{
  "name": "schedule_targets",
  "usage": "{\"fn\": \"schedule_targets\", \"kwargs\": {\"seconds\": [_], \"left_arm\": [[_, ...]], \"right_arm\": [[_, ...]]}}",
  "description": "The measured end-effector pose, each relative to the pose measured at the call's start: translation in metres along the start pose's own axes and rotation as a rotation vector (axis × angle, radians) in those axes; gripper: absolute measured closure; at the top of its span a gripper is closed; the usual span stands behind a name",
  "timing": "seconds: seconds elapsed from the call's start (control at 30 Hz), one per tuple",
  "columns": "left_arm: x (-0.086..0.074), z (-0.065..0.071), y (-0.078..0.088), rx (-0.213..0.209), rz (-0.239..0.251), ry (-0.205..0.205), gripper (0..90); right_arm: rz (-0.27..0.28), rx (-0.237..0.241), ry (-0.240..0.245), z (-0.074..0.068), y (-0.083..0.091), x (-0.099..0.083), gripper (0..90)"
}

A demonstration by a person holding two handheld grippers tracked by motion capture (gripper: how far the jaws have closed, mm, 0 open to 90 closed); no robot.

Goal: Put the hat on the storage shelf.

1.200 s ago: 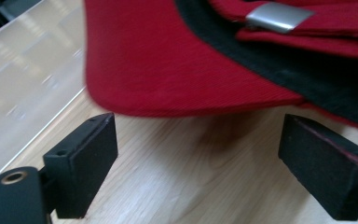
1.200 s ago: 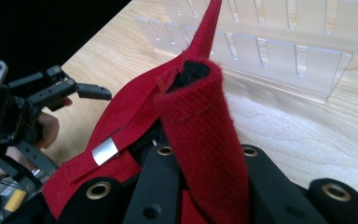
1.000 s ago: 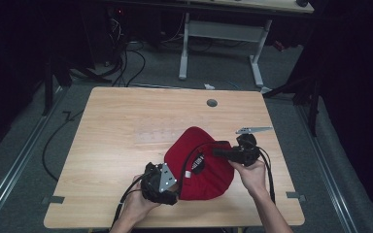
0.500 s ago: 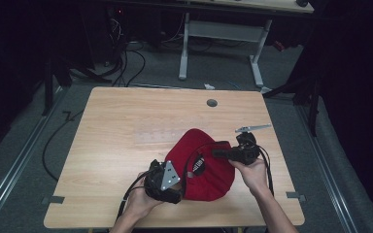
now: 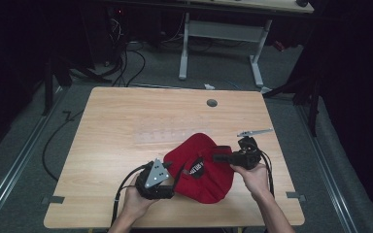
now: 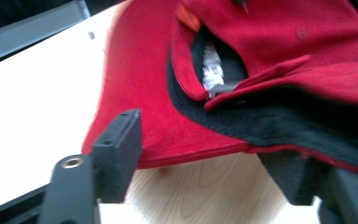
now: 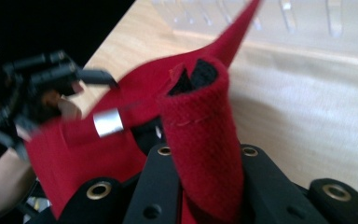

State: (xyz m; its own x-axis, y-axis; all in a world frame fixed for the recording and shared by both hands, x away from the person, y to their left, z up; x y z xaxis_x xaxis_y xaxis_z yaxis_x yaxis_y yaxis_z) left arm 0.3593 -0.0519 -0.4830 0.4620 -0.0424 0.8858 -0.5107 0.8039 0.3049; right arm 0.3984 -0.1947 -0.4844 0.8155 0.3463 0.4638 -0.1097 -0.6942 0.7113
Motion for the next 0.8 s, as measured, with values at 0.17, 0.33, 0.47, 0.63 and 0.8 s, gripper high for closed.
{"fn": "schedule_targets", "kwargs": {"seconds": [0.17, 0.33, 0.47, 0.63, 0.8], "left_arm": [[0.014, -0.004, 0.005, -0.002, 0.031, 0.023, 39.7], [0.011, 0.003, 0.0, -0.036, -0.004, 0.013, 44.7], [0.006, 0.006, -0.001, -0.052, -0.036, 0.008, 58.4], [0.013, 0.005, 0.0, -0.059, -0.043, 0.016, 72.0], [0.017, 0.007, 0.004, -0.065, -0.046, 0.021, 78.5]], "right_arm": [[-0.032, 0.022, -0.001, -0.003, -0.004, -0.008, 85.9], [-0.065, 0.042, 0.023, -0.012, -0.015, -0.01, 85.8], [-0.053, 0.05, 0.036, -0.015, -0.013, -0.009, 85.5], [-0.037, 0.059, 0.044, -0.013, -0.011, -0.013, 85.2], [-0.041, 0.084, 0.055, -0.013, -0.012, -0.013, 85.1]]}}
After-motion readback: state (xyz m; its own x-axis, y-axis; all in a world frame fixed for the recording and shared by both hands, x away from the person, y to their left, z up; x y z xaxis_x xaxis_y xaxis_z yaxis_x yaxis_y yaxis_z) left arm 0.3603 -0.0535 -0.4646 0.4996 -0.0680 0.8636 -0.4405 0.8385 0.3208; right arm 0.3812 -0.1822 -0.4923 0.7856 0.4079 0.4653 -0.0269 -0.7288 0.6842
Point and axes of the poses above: each handheld gripper's, and its own axes: y roughly backward along the jaws, x roughly out of its top, z roughly to its right, the point moved 9 cm from there along -y, roughly forward along the jaws, and after that the axes turned 13 degrees about -z, right-handed, at the moved point
